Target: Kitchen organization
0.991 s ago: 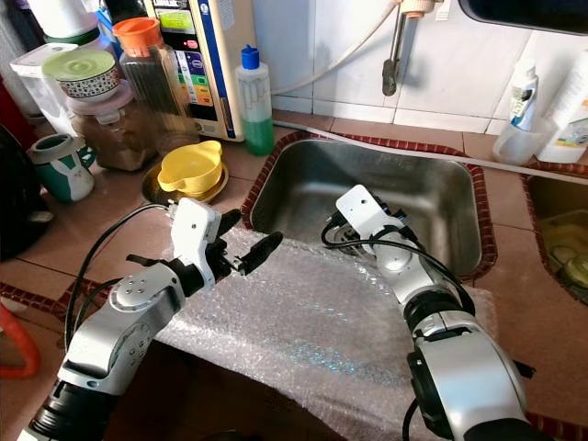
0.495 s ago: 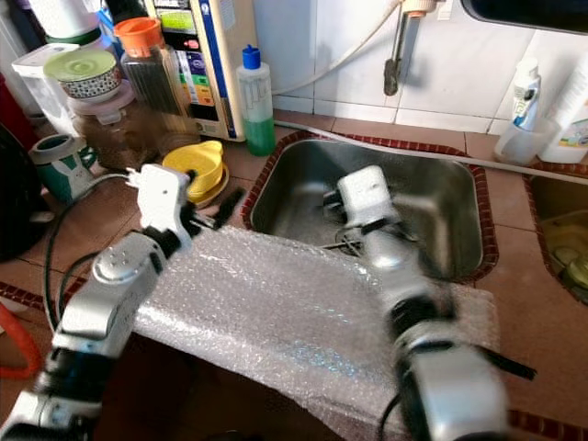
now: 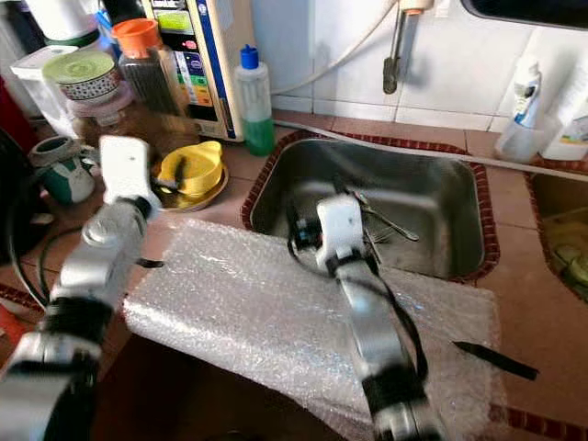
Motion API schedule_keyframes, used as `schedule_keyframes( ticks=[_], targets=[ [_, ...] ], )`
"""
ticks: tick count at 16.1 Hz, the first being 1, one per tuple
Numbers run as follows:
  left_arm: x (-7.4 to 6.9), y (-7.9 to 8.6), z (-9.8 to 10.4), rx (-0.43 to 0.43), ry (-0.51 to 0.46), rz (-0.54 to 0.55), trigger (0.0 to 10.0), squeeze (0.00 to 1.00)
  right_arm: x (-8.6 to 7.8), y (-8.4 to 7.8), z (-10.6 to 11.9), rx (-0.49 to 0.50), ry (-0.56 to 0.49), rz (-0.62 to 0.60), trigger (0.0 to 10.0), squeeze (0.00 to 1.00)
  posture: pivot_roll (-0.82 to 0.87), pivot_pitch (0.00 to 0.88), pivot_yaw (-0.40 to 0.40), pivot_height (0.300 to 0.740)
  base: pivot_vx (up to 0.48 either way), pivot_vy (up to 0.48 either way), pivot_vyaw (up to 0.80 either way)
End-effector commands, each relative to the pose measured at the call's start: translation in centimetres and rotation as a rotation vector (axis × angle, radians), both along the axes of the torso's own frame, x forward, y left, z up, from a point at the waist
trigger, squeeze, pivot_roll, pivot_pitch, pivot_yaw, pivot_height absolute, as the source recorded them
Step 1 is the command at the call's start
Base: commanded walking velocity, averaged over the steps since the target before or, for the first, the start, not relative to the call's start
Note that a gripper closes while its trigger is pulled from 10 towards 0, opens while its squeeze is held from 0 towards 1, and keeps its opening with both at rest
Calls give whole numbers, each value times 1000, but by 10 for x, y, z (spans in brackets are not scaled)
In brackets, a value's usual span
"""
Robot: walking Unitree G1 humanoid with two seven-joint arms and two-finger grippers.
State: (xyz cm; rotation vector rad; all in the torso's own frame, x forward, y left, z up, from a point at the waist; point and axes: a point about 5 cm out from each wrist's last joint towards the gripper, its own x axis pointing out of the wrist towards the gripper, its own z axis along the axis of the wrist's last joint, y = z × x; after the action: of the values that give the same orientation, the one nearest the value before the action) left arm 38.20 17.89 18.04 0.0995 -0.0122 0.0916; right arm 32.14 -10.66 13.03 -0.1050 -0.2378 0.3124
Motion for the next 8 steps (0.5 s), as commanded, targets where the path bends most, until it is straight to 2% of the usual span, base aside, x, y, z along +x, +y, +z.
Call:
schedule_keyframes(
  ticks=[1, 2, 3, 4, 5, 8],
  targets=[
    [3, 8, 1, -14, 8, 61, 10000, 0, -3, 5, 9, 13, -19, 29, 10000, 1000, 14, 41, 126, 740, 0, 0, 0],
    [5, 11, 0, -44, 24, 93, 10000, 0, -8, 6, 8, 15, -15, 39, 10000, 937, 14, 41, 126, 740, 0, 0, 0],
    [8, 12, 0, -94, 41, 114, 10000, 0, -12, 5, 8, 18, -10, 43, 10000, 494, -2, 42, 128, 740, 0, 0, 0],
    [13, 11, 0, -159, 66, 133, 10000, 0, -19, 3, 10, 22, 0, 41, 10000, 247, -2, 42, 128, 740, 0, 0, 0],
    [15, 10, -1, -197, 80, 131, 10000, 0, -21, 3, 12, 24, 6, 37, 10000, 184, -17, 42, 132, 740, 0, 0, 0],
    [19, 7, -6, -280, 132, 130, 10000, 0, -27, 1, 18, 24, 20, 33, 10000, 180, -26, 41, 136, 740, 0, 0, 0]
  ],
)
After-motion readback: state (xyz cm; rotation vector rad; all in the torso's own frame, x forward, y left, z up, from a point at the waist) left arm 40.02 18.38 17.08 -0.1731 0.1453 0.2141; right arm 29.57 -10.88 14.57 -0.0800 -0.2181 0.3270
